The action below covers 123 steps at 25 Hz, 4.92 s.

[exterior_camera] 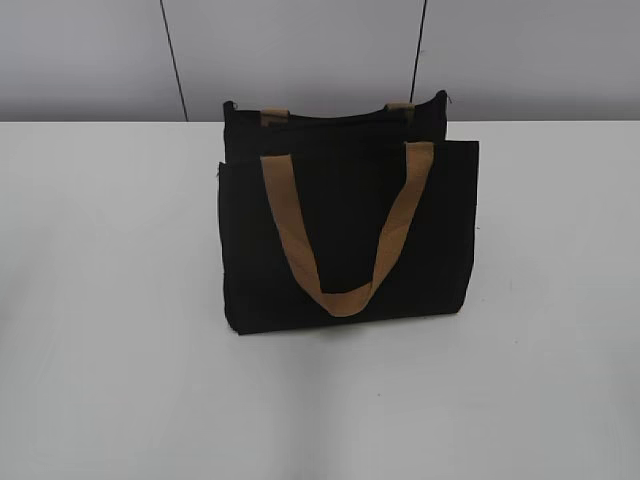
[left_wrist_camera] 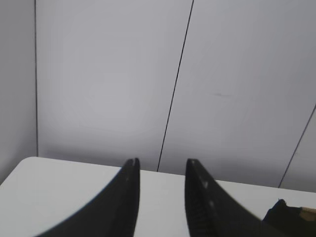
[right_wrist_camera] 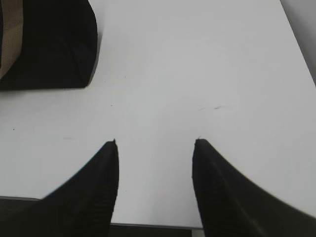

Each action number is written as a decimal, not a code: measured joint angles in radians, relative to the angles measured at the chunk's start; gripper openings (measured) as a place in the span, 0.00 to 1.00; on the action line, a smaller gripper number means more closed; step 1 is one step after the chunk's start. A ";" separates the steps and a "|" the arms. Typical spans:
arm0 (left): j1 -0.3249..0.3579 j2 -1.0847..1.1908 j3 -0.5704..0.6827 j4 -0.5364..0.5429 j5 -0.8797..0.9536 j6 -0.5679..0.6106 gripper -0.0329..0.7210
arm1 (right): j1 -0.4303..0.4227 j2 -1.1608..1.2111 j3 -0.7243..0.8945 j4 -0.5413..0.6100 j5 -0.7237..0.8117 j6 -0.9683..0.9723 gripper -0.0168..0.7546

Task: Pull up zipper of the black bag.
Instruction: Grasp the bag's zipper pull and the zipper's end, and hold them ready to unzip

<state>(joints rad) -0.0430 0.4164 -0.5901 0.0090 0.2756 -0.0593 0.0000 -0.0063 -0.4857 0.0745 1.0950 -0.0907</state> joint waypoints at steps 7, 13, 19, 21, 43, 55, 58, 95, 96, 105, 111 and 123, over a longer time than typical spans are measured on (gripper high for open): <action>-0.052 0.235 0.000 0.001 -0.226 0.001 0.36 | 0.000 0.000 0.000 0.000 0.001 0.000 0.52; -0.153 0.425 0.000 0.003 -0.379 0.001 0.36 | 0.000 0.000 0.000 0.000 0.001 0.000 0.52; -0.213 0.570 0.001 0.003 -0.480 0.000 0.36 | 0.000 0.000 0.000 0.000 0.001 0.000 0.52; -0.217 0.624 0.001 0.003 -0.502 -0.003 0.36 | 0.000 0.000 0.000 0.000 0.001 0.000 0.52; -0.219 1.194 0.183 0.265 -1.147 -0.004 0.39 | 0.000 0.000 0.000 0.000 0.001 0.000 0.52; -0.219 1.419 0.101 0.500 -1.248 -0.063 0.55 | 0.000 0.000 0.000 0.000 0.001 0.000 0.52; -0.219 1.454 0.061 0.591 -1.212 -0.067 0.56 | 0.000 0.000 0.000 0.000 0.001 0.000 0.52; -0.219 1.605 -0.110 0.751 -1.233 -0.099 0.10 | 0.000 0.000 0.000 0.000 0.001 0.000 0.52; -0.219 1.605 -0.110 0.748 -1.233 -0.103 0.06 | 0.000 0.000 0.000 0.000 0.001 0.000 0.52; -0.219 1.463 -0.110 0.744 -1.064 -0.109 0.03 | 0.000 0.000 0.000 0.000 0.001 0.000 0.52; -0.219 1.252 -0.110 0.751 -0.947 -0.109 0.03 | 0.000 0.000 0.000 0.000 0.001 0.000 0.52; -0.237 1.063 -0.110 0.825 -0.936 -0.273 0.03 | 0.000 0.000 0.000 0.022 0.001 0.000 0.52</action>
<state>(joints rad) -0.2802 1.4792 -0.7004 0.8339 -0.6599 -0.3326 0.0000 -0.0063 -0.4857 0.0963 1.0959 -0.0907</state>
